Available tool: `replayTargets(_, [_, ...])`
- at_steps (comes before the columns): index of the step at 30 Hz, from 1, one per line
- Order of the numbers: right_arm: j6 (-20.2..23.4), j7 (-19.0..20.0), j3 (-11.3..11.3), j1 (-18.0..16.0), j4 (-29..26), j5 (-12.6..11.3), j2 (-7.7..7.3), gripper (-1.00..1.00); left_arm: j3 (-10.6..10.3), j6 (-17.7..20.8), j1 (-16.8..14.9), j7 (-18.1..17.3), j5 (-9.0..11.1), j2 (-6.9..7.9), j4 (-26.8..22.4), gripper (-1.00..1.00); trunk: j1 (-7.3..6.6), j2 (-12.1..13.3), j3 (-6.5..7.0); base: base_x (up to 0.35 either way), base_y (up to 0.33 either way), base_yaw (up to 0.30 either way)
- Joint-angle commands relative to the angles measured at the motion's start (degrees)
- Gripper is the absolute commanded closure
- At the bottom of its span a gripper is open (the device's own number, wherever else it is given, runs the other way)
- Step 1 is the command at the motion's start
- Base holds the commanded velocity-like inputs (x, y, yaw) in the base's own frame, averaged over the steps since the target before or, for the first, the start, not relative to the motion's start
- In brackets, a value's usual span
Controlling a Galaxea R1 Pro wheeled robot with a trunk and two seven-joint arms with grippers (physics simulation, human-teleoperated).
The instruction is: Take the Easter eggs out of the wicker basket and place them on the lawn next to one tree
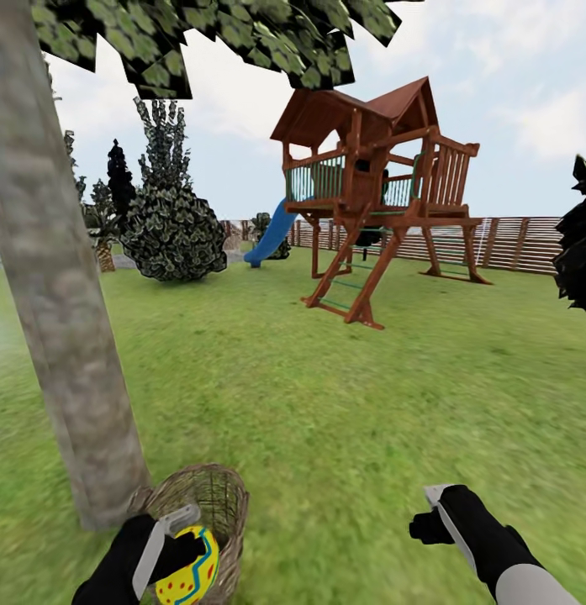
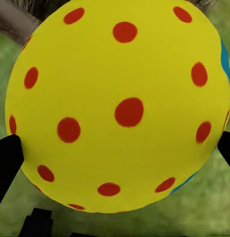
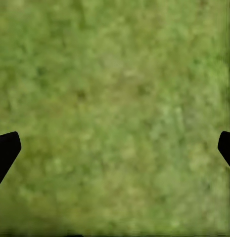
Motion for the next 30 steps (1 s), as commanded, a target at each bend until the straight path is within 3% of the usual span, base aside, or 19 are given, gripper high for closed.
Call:
replayTargets(1, [0.2, 0.3, 0.3, 0.0, -0.1, 0.3, -0.08, -1.0, 0.2, 0.3, 0.0, 0.7, 0.6, -0.12, -0.1, 1.0, -0.25, 0.4, 0.12, -0.225, -0.234, 0.0])
replayTargets(9, [0.2, 0.3, 0.3, 0.0, -0.1, 0.2, -0.08, -1.0, 0.1, 0.3, 0.0, 0.0, 0.5, -0.43, 0.1, 1.0, -0.91, 1.6, 0.65, -0.175, -0.227, 0.0])
replayTargets(17, [0.2, 0.2, 0.3, 0.0, -0.1, 0.2, -0.16, -1.0, 0.1, 0.3, 0.0, 0.4, 0.7, -0.65, 0.1, 1.0, -2.01, 3.6, 1.55, -0.005, -0.016, 0.0])
replayTargets(25, [0.3, 0.4, 0.1, 0.0, -0.1, 0.0, -0.46, -1.0, 0.1, 0.2, 0.0, 0.7, 0.3, -1.03, 0.1, 1.0, -3.77, 6.8, 2.97, 0.244, -0.134, -0.003])
replayTargets(30, [0.2, 0.6, 0.0, 0.0, -0.2, 0.0, -1.65, -1.0, 0.1, 0.2, 0.0, 0.8, 0.2, -1.12, 0.2, 1.0, -4.87, 8.8, 3.64, 0.215, -0.178, -0.092])
